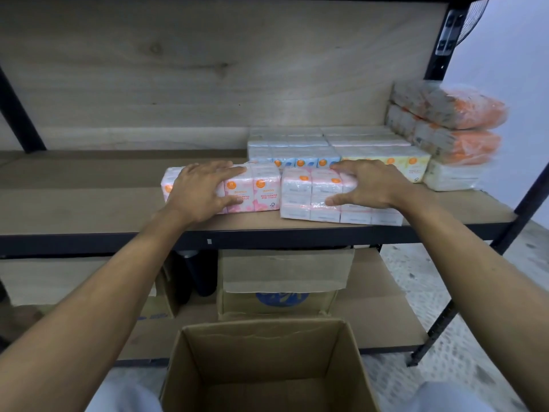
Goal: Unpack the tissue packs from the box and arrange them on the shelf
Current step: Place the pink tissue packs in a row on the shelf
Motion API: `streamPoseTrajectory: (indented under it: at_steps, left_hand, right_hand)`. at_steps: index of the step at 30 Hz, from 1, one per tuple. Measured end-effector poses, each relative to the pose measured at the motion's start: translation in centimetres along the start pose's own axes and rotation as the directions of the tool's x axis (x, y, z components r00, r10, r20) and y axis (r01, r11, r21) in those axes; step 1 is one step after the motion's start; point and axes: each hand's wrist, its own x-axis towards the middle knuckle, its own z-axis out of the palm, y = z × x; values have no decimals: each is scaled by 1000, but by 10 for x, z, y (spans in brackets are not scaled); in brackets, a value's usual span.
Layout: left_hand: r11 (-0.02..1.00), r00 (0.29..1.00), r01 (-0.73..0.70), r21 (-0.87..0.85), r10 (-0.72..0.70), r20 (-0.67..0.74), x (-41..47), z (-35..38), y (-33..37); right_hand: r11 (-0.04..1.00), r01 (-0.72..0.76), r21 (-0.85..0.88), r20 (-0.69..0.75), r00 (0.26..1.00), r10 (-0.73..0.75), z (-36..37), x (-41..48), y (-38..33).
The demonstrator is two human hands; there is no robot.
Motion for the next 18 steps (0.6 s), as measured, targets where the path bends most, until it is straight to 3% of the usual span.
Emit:
streamPoseTrajectory:
  at_steps: [8,12,18]
  left_hand:
    - [1000,1000,11,6,-11,4,0,-2,1]
    - [1000,1000,6,7,-6,10,0,-1,1]
    - [1000,1000,13,12,-13,13,0,0,-1]
  right_hand:
    - [999,13,-31,-215,976,-19,9,2,7]
    - [993,23,-118,-389,919,-67,24,3,11]
    - [983,55,-176,-536,832,-143,49,-3,6]
